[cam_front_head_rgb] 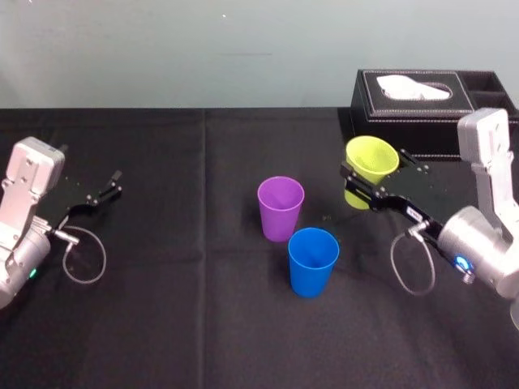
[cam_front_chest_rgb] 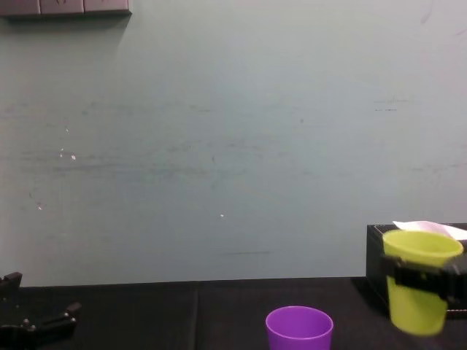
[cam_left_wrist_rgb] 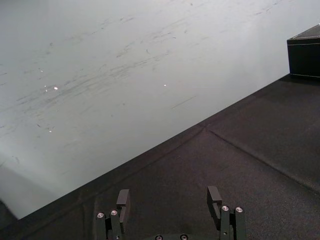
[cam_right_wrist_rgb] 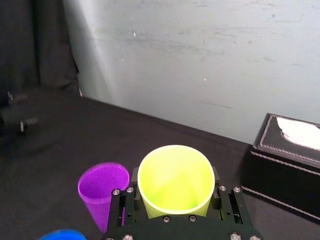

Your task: Stack the three plastic cups sequentially using one hand.

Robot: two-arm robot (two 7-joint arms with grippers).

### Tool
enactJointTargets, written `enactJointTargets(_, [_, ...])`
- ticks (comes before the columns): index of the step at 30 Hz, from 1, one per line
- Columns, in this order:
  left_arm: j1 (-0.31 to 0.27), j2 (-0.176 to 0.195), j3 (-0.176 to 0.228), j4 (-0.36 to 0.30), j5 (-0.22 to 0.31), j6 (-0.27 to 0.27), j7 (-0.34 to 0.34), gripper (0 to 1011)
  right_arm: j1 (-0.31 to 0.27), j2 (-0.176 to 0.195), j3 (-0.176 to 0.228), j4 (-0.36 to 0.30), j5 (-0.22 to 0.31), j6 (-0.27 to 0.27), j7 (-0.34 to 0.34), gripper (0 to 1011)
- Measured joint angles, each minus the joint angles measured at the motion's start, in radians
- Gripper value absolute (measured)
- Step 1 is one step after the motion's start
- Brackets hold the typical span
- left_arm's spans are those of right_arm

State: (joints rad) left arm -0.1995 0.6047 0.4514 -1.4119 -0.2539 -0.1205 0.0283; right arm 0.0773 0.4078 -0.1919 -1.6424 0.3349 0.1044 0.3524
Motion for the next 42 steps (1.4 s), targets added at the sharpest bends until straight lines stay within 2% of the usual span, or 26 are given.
enactJointTargets(3, [0.0, 0.0, 0.0, 0.0, 0.0, 0.0, 0.0, 1011, 0.043, -0.016, -0.005, 0.016, 0.04, 0.029, 0.013, 747])
enactJointTargets(7, [0.0, 0.0, 0.0, 0.0, 0.0, 0.0, 0.0, 1012, 0.095, -0.032, -0.028, 0.042, 0.062, 0.047, 0.026, 746])
enactJointTargets(16, [0.0, 0.0, 0.0, 0.0, 0.0, 0.0, 0.0, 1011, 0.179, -0.052, -0.103, 0.089, 0.065, 0.047, 0.048, 746])
enactJointTargets(28, [0.0, 0.0, 0.0, 0.0, 0.0, 0.0, 0.0, 1011, 0.2, -0.046, -0.169, 0.109, 0.066, 0.024, 0.06, 747])
enactJointTargets(42, [0.0, 0.0, 0.0, 0.0, 0.0, 0.0, 0.0, 1011, 0.189, -0.032, -0.196, 0.111, 0.084, 0.012, 0.062, 747])
